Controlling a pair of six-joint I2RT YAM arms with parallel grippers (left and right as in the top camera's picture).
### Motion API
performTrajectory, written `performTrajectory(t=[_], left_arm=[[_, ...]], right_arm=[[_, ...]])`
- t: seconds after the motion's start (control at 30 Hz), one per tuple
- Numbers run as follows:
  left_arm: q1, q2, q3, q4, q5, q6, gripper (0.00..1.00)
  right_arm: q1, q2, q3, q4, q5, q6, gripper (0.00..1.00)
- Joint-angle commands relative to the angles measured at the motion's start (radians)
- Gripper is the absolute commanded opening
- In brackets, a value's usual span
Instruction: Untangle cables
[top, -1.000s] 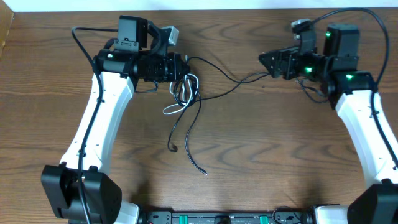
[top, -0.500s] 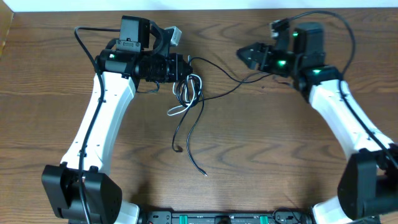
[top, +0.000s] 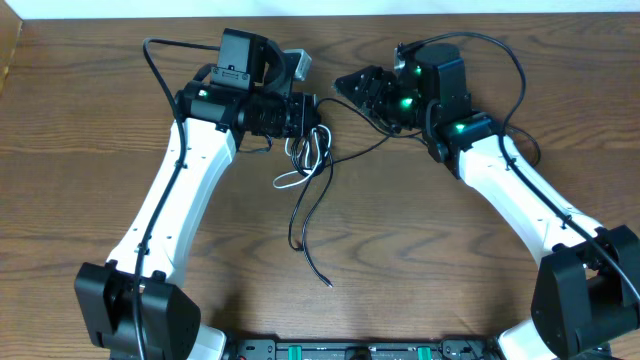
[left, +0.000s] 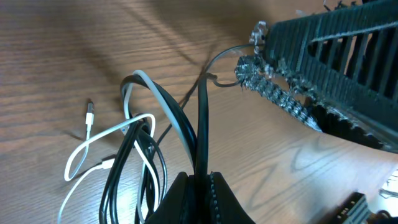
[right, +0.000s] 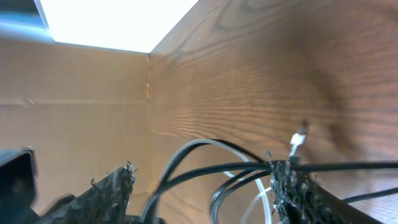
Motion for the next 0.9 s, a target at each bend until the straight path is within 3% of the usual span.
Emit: performTrajectory(t=[0.0, 0.43, 0.63, 0.73, 0.87], left_arm=[[-0.012, -0.017, 0.006, 0.003, -0.053, 0.013, 0.08], [-0.023, -0.016, 0.006, 0.016, -0.108, 0.013, 0.08], [-0.042, -0.016, 0.006, 0.018, -0.108, 0.013, 0.07], [-0.045, -0.017, 0.006, 0.018, -0.108, 0.013, 0.08], [-0.045, -0.016, 0.006, 0.018, -0.108, 0.013, 0.08]], right_arm=[[0.011, 0.004, 0.010, 0.008, 0.027, 0.121, 0.67], [0.019, 0.035, 0.010, 0.008, -0.060, 0.267, 0.68], [0.036, 0.149, 0.010, 0.195, -0.090, 0.331, 0.65], [0.036, 0.186, 0.010, 0.265, -0.088, 0.334, 0.59], [0.036, 0.233, 0.010, 0.307, -0.082, 0.325, 0.41]])
